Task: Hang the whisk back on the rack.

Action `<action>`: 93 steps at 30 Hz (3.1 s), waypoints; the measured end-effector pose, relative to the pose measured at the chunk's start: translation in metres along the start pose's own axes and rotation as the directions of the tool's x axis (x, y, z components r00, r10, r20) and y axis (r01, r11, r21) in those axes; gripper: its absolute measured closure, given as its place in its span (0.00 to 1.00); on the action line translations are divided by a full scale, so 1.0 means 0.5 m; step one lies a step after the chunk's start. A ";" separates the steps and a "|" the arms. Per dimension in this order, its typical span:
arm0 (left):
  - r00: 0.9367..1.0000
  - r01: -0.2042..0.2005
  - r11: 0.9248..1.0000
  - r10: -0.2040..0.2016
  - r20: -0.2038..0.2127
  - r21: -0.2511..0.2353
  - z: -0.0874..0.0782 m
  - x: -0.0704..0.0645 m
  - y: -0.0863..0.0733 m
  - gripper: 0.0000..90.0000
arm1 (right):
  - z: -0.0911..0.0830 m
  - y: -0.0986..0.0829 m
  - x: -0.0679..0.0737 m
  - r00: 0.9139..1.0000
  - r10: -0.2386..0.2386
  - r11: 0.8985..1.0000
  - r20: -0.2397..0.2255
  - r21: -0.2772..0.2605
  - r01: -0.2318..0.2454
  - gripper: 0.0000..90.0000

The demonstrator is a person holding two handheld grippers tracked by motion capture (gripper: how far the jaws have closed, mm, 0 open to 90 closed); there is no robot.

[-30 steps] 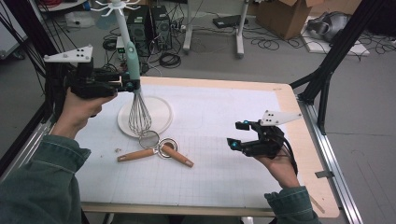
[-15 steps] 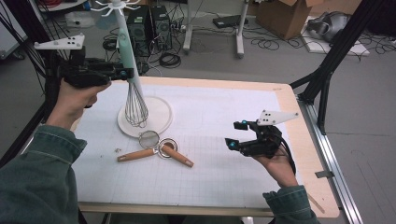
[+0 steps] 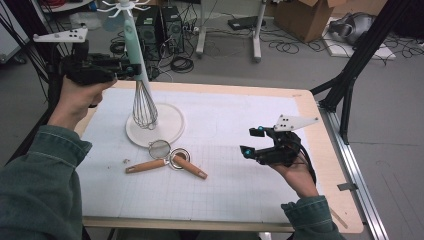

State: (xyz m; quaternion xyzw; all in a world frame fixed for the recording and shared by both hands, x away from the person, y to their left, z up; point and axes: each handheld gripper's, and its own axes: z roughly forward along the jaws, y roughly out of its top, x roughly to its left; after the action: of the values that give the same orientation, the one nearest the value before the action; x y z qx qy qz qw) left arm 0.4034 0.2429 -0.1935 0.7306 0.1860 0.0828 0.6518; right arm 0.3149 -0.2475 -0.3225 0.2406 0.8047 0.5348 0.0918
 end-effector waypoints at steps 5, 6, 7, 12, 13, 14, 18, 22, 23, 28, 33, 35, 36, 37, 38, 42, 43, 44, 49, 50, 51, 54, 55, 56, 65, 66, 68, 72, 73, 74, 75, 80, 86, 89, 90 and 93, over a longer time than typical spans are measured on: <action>1.000 0.009 1.000 -0.009 -0.011 -0.003 0.006 0.011 0.010 0.77 | 0.002 0.003 -0.003 1.000 0.000 1.000 -0.004 0.001 0.000 0.29; 1.000 0.013 1.000 -0.013 -0.019 0.000 0.008 0.013 0.011 0.77 | 0.003 0.003 -0.003 1.000 -0.001 1.000 -0.004 0.002 0.001 0.29; 1.000 0.017 1.000 -0.017 -0.021 0.003 0.009 0.018 0.013 0.77 | 0.003 0.003 -0.004 1.000 0.004 1.000 -0.003 0.002 -0.004 0.29; 0.999 0.030 1.000 -0.030 -0.024 -0.005 0.014 0.026 0.019 0.77 | 0.006 0.005 -0.005 1.000 0.000 1.000 -0.013 0.000 0.000 0.29; 0.999 0.028 1.000 -0.028 -0.025 -0.001 0.015 0.026 0.020 0.77 | 0.005 0.006 -0.006 1.000 -0.005 1.000 -0.011 -0.002 0.005 0.29; 0.999 0.026 1.000 -0.026 -0.026 0.001 0.018 0.027 0.021 0.77 | 0.005 0.006 -0.006 1.000 -0.001 1.000 -0.012 -0.002 0.001 0.29; 0.999 0.033 0.999 -0.033 -0.034 -0.005 0.021 0.031 0.021 0.77 | 0.005 0.007 -0.007 1.000 -0.002 1.000 -0.013 -0.006 0.002 0.29; 0.998 0.040 0.999 -0.039 -0.049 0.009 0.024 0.037 0.018 0.77 | 0.003 0.008 -0.005 1.000 -0.008 1.000 -0.017 -0.011 0.008 0.29; 0.998 0.043 0.999 -0.043 -0.052 0.010 0.023 0.039 0.017 0.77 | 0.003 0.008 -0.005 1.000 -0.007 1.000 -0.018 -0.010 0.006 0.29; 0.996 0.048 0.999 -0.048 -0.071 0.010 0.021 0.043 0.015 0.77 | 0.003 0.008 -0.006 1.000 -0.004 1.000 -0.019 -0.012 0.003 0.29; 0.994 0.048 0.999 -0.047 -0.094 0.013 0.019 0.046 0.013 0.77 | 0.006 0.011 -0.007 1.000 -0.009 1.000 -0.020 -0.015 0.008 0.29; 0.994 0.044 0.999 -0.042 -0.105 0.015 0.018 0.046 0.011 0.77 | 0.007 0.013 -0.008 1.000 -0.012 1.000 -0.019 -0.015 0.012 0.29; 0.993 0.044 0.999 -0.042 -0.112 0.013 0.017 0.046 0.011 0.77 | 0.008 0.014 -0.008 1.000 -0.014 1.000 -0.022 -0.015 0.014 0.29; 0.992 0.043 0.999 -0.041 -0.120 0.010 0.015 0.046 0.009 0.77 | 0.009 0.015 -0.008 1.000 -0.015 1.000 -0.022 -0.016 0.014 0.29; 0.992 0.044 0.999 -0.043 -0.121 0.008 0.013 0.047 0.008 0.77 | 0.010 0.016 -0.008 1.000 -0.011 1.000 -0.022 -0.013 0.010 0.29; 0.990 0.048 0.999 -0.048 -0.133 -0.006 0.004 0.048 0.003 0.76 | 0.013 0.019 -0.007 0.999 -0.017 1.000 -0.027 -0.012 0.017 0.29; 0.989 0.053 0.999 -0.054 -0.136 -0.008 0.002 0.048 0.002 0.76 | 0.013 0.019 -0.007 0.999 -0.021 1.000 -0.026 -0.013 0.021 0.29; 0.988 0.056 0.998 -0.057 -0.143 -0.011 0.000 0.047 0.002 0.75 | 0.014 0.019 -0.007 0.999 -0.019 1.000 -0.026 -0.011 0.019 0.29; 0.987 0.055 0.998 -0.057 -0.148 -0.016 -0.010 0.045 0.004 0.70 | 0.016 0.020 -0.009 0.999 -0.019 1.000 -0.027 -0.004 0.019 0.29; 0.987 0.059 0.998 -0.061 -0.146 -0.017 -0.012 0.045 0.004 0.69 | 0.015 0.021 -0.009 1.000 -0.015 1.000 -0.027 -0.003 0.015 0.29; 0.987 0.060 0.998 -0.062 -0.149 -0.019 -0.014 0.045 0.004 0.68 | 0.014 0.022 -0.009 1.000 -0.013 1.000 -0.025 -0.003 0.012 0.29; 0.986 0.063 0.998 -0.065 -0.153 -0.021 -0.021 0.044 0.005 0.62 | 0.013 0.022 -0.011 1.000 -0.015 1.000 -0.021 -0.014 0.015 0.29; 0.986 0.062 0.998 -0.065 -0.155 -0.024 -0.024 0.042 0.006 0.61 | 0.013 0.022 -0.012 1.000 -0.013 1.000 -0.021 -0.012 0.012 0.29; 0.986 0.058 0.998 -0.061 -0.157 -0.023 -0.026 0.041 0.006 0.61 | 0.013 0.022 -0.012 1.000 -0.009 1.000 -0.019 -0.008 0.009 0.29; 0.991 0.026 0.999 -0.029 -0.128 -0.024 -0.051 0.020 0.016 0.65 | 0.010 0.021 -0.012 1.000 -0.014 1.000 -0.014 -0.012 0.014 0.29; 0.993 0.017 1.000 -0.019 -0.117 -0.024 -0.054 0.016 0.018 0.68 | 0.010 0.021 -0.013 1.000 -0.015 1.000 -0.015 -0.012 0.015 0.29; 0.994 -0.006 1.000 0.004 -0.111 -0.014 -0.057 0.006 0.025 0.76 | 0.011 0.022 -0.012 1.000 -0.016 1.000 -0.014 -0.009 0.016 0.29; 0.995 -0.028 1.000 0.028 -0.098 0.001 -0.057 -0.011 0.043 0.91 | 0.014 0.025 -0.011 1.000 -0.021 1.000 -0.018 -0.004 0.021 0.29; 0.995 -0.032 0.999 0.032 -0.092 0.002 -0.056 -0.015 0.048 0.94 | 0.014 0.027 -0.011 1.000 -0.023 1.000 -0.017 -0.004 0.023 0.29; 0.996 -0.036 0.999 0.036 -0.084 0.001 -0.054 -0.019 0.053 0.96 | 0.014 0.028 -0.010 1.000 -0.022 1.000 -0.019 -0.005 0.022 0.29; 0.996 -0.041 0.999 0.041 -0.080 0.003 -0.052 -0.022 0.057 0.97 | 0.015 0.029 -0.009 1.000 -0.023 1.000 -0.021 -0.004 0.023 0.29; 0.996 -0.057 0.998 0.057 -0.066 0.012 -0.043 -0.034 0.074 1.00 | 0.020 0.029 -0.009 0.999 -0.038 0.999 -0.027 0.008 0.038 0.29; 0.997 -0.058 0.998 0.058 -0.049 -0.001 -0.032 -0.044 0.086 1.00 | 0.020 0.030 -0.006 0.999 -0.035 0.999 -0.034 0.011 0.036 0.29; 0.998 -0.050 0.999 0.050 -0.034 0.005 -0.028 -0.047 0.089 1.00 | 0.016 0.027 -0.007 0.999 -0.036 0.999 -0.036 0.003 0.037 0.29; 0.998 -0.050 0.999 0.050 -0.034 0.007 -0.027 -0.049 0.090 1.00 | 0.014 0.024 -0.006 0.999 -0.022 1.000 -0.038 0.002 0.023 0.29; 0.998 -0.059 0.998 0.059 -0.025 0.006 -0.022 -0.057 0.095 1.00 | 0.007 0.017 -0.008 0.999 -0.018 1.000 -0.029 -0.005 0.018 0.29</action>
State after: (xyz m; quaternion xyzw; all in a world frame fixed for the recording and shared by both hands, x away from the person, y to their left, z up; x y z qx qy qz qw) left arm 0.3812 0.2383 -0.1419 0.7363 0.1729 0.1108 0.6448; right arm 0.3223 -0.2439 -0.3169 0.2251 0.8068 0.5396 0.0854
